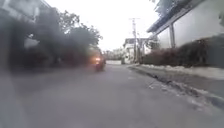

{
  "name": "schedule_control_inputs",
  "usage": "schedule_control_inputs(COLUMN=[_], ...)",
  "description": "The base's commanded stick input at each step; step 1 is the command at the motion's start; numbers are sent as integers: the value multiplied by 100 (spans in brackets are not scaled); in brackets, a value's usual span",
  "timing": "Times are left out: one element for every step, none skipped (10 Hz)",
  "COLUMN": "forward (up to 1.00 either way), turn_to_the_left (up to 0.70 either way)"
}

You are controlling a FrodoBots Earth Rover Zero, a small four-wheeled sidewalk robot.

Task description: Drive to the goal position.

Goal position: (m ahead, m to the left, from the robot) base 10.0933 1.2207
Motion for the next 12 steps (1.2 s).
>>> schedule_control_inputs(forward=[100, 100, 100, 100, 100, 100, 100, 100, 100, 100, 100, 100], turn_to_the_left=[-40, -40, -40, -17, 0, 0, 0, 0, 0, 0, 0, 0])
